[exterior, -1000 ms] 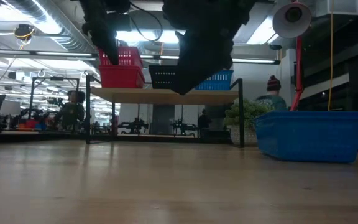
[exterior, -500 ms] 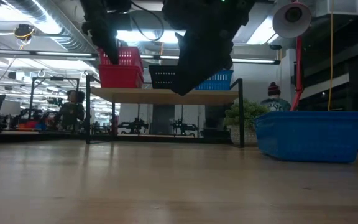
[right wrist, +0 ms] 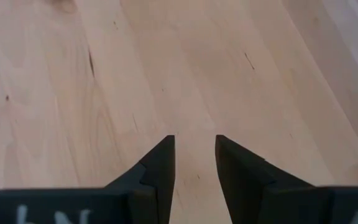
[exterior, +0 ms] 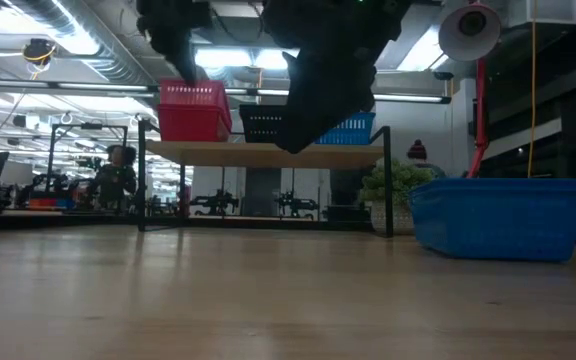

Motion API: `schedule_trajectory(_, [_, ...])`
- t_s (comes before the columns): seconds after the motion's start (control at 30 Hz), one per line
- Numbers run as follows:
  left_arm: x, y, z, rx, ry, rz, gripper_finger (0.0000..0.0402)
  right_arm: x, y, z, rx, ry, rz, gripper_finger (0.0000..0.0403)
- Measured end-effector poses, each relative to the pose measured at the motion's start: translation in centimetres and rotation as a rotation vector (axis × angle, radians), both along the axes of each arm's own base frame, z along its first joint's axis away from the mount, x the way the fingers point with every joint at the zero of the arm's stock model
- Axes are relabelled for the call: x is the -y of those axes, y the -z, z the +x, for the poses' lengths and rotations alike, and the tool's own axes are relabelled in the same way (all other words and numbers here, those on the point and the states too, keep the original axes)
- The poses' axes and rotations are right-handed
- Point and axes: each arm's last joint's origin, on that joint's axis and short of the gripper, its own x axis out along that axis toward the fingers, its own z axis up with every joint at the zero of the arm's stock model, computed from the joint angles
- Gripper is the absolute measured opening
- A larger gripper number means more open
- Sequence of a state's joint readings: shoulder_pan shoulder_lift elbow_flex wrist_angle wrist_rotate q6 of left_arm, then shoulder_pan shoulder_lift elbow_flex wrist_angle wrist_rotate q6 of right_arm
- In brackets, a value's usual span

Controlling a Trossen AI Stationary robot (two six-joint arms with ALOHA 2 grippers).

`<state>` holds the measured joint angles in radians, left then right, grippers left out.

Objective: Stack baskets on shelf by color
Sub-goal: Stack the red bin on top of the red bin on the shelf, then stack the top blue bin on top of the blue bin on the shelf

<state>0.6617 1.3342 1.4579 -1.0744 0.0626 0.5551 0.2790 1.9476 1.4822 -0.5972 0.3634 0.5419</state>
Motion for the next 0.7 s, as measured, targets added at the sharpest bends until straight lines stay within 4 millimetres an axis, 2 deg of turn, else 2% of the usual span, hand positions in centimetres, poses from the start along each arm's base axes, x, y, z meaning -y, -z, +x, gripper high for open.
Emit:
schedule_trajectory(0.1, [0.4, -1.2, 0.1, 0.020, 0.002, 0.034, 0.0091, 0.0, 0.0, 0.0, -0.001, -0.002, 0.003, 0.0113])
schedule_trajectory(0.27, [0.9, -1.0, 0.1, -0.036, -0.011, 0.049, 0.0091, -0.1, 0.0, 0.0, -0.006, -0.012, 0.019, 0.0113])
schedule_trajectory(0.5, [2.5, -0.9, 1.0, 0.007, -0.081, -0.043, 0.0091, 0.0, 0.1, -0.2, -0.016, 0.009, 0.002, 0.0113])
schedule_trajectory(0.7, [4.5, -0.3, 0.9, -0.075, -0.115, -0.155, 0.0088, -0.2, -0.3, -3.1, -0.285, 0.061, 0.031, 0.0113])
